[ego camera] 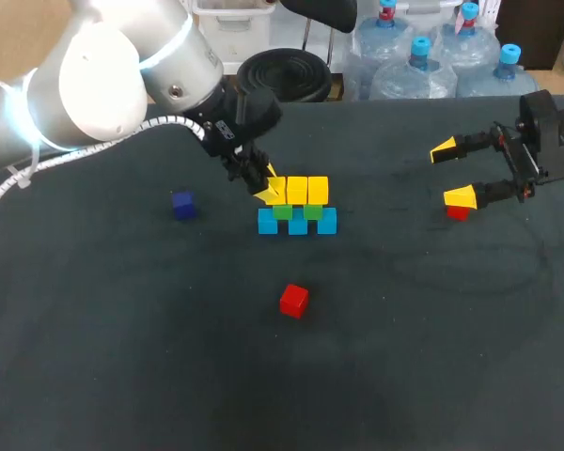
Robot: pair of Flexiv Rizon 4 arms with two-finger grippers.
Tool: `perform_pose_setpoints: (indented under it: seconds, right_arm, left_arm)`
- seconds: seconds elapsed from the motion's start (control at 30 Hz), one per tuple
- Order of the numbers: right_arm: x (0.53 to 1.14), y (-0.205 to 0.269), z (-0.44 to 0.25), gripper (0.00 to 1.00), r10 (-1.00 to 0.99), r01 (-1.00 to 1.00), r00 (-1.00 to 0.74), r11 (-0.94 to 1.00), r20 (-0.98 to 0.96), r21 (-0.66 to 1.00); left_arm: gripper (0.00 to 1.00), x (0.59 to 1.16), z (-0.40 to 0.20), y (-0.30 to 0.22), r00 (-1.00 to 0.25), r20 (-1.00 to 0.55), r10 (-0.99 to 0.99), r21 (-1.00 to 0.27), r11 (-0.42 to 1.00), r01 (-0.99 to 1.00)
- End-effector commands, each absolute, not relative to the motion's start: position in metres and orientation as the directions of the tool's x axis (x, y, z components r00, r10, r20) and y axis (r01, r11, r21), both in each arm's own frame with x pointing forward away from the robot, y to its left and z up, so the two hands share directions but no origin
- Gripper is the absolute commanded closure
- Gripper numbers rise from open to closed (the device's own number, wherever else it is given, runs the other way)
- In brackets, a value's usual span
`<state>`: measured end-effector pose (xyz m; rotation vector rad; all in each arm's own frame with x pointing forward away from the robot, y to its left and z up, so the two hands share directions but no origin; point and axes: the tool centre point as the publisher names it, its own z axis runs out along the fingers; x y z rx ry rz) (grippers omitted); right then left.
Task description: Place the blue cubes, place green cubes on the blue cubes, place the yellow cubes on the green cubes, then place the red cubes on the yellow cubes, and place purple cube on the red cubes.
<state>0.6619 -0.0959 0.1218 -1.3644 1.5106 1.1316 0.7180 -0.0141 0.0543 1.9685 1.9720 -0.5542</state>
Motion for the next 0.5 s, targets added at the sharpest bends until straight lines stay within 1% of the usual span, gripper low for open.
perform_pose_setpoints:
  seconds: [0.03, 0.33, 0.43, 0.47, 0.5]
  right_arm:
    - [0.6623, -0.0955, 0.1213, 0.00, -0.288, -0.994, -0.107, 0.022, -0.952, 0.105]
    - [0.6623, -0.0955, 0.1213, 0.00, -0.288, -0.994, -0.107, 0.022, -0.952, 0.105]
    - [0.6623, -0.0955, 0.1213, 0.00, -0.288, -0.994, -0.107, 0.022, -0.952, 0.105]
    - [0.6623, -0.0955, 0.1213, 0.00, -0.288, -0.994, -0.107, 0.022, -0.952, 0.105]
    - [0.6623, -0.0955, 0.1213, 0.00, -0.288, -0.994, -0.107, 0.022, -0.952, 0.105]
  left_arm:
    - [0.91, 0.7213, 0.0535, -0.0152, -0.015, -0.468, 0.884, -0.065, -0.017, 0.998]
    - [0.91, 0.7225, 0.0527, -0.0165, -0.013, -0.468, 0.884, -0.067, -0.021, 0.998]
    - [0.80, 0.7227, 0.0526, -0.0166, -0.014, -0.467, 0.884, -0.069, -0.021, 0.997]
    - [0.72, 0.7228, 0.0526, -0.0166, -0.014, -0.467, 0.884, -0.069, -0.021, 0.997]
    - [0.70, 0.7229, 0.0524, -0.0165, -0.014, -0.467, 0.884, -0.070, -0.021, 0.997]
